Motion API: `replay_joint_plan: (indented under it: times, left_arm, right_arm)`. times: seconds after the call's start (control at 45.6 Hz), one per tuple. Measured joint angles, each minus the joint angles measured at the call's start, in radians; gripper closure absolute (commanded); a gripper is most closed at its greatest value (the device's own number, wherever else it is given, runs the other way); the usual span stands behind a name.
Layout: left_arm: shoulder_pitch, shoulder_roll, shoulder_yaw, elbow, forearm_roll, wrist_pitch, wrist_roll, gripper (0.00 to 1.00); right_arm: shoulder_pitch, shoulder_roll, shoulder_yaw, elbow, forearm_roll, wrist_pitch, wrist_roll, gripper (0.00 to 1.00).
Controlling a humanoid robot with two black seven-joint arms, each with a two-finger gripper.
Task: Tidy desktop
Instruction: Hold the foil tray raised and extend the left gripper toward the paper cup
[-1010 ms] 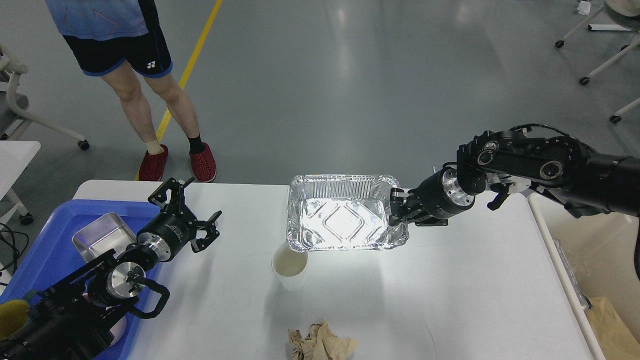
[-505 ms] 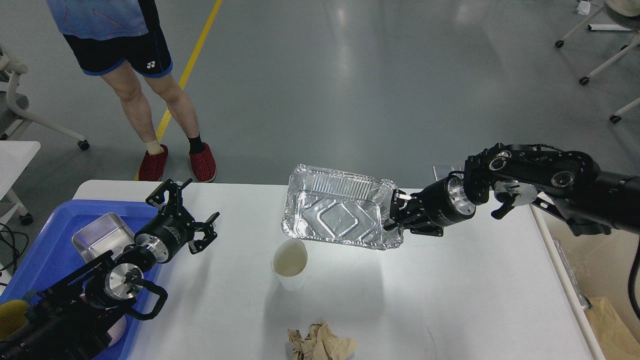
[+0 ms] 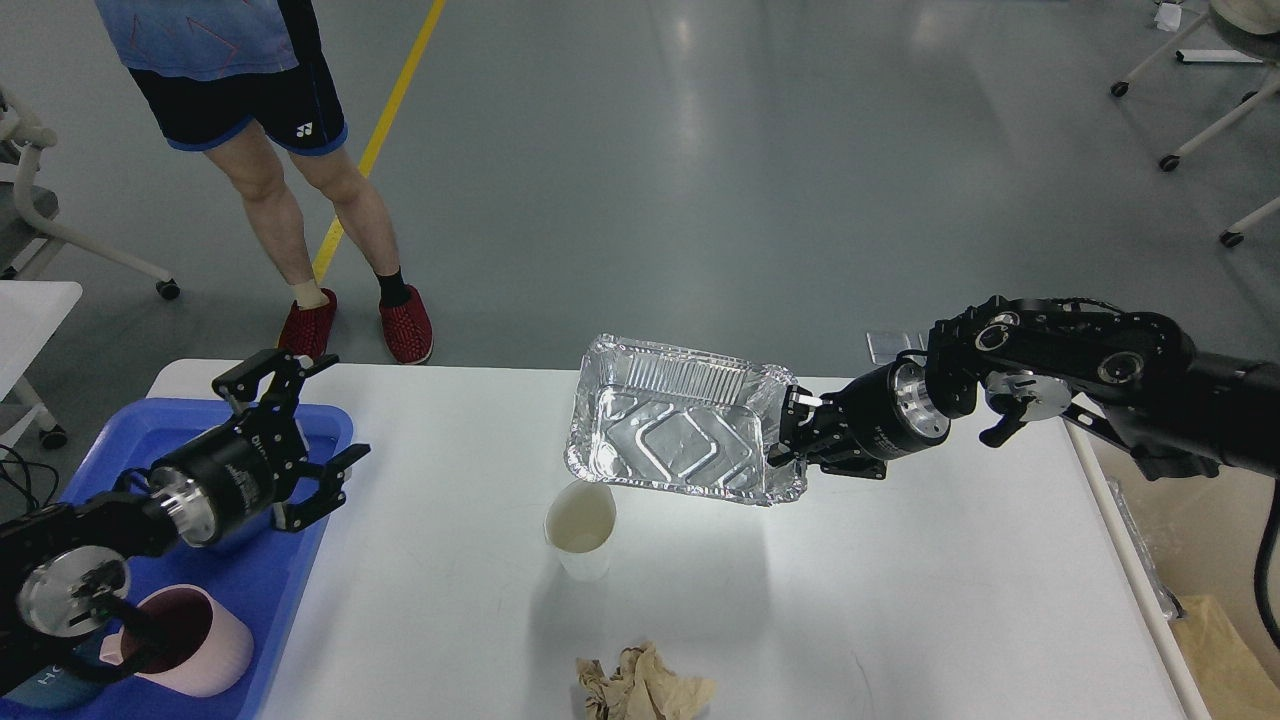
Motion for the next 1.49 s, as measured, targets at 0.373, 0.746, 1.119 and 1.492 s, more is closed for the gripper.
replay_joint_plan:
  times: [0.373,0.746,1.119,1.492]
  left_arm:
    - [-0.013,0.453,0.113,-0.268,0.028,-0.061,0.113,0.03]
    - [-0.054,0.702,0.107,-0.294,0.106,-0.267,0.136,0.03]
    - [-0.084,0.694,0.104,-0.303,0.185,-0.329,0.137,0.09]
    - [-0.127,0.395,0.112,-0.263,0.523,-0.278,0.195,0.19]
  right_arm:
    - [-0.008,0.007,0.005,0.001,-0.002,-0.023,0.001,1.00]
    - [-0.018,0.009,0.020,-0.002,-0.005,-0.025,0.001,1.00]
    - [-0.055,-0.007,0.020,-0.041,-0.006,-0.022,0.001,1.00]
    - [-0.056,-0.017,0.030,-0.036,-0.006,-0.022,0.000,1.00]
